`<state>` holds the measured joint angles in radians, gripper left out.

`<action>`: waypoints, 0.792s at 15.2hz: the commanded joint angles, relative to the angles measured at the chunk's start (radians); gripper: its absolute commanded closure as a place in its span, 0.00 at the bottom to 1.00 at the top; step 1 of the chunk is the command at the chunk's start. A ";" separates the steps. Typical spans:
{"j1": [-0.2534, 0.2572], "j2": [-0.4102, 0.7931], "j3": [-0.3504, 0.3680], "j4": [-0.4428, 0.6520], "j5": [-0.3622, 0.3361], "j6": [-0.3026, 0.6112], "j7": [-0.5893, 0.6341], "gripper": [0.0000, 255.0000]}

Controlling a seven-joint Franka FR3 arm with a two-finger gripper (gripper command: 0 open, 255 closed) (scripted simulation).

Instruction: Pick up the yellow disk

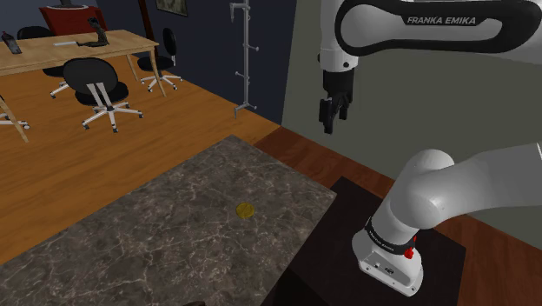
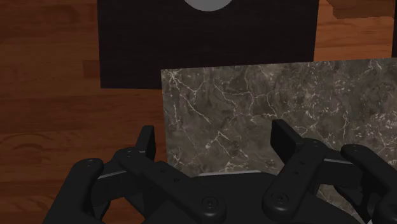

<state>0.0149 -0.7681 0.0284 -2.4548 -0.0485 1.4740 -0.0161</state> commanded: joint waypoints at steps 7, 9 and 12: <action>0.038 0.038 0.073 -0.136 0.073 0.222 0.091 0.00; 0.051 0.066 0.099 -0.170 0.095 0.302 0.120 0.00; 0.071 0.125 0.141 -0.210 0.126 0.426 0.164 0.00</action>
<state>0.0795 -0.6643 0.1552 -2.6515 0.0672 1.8543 0.1330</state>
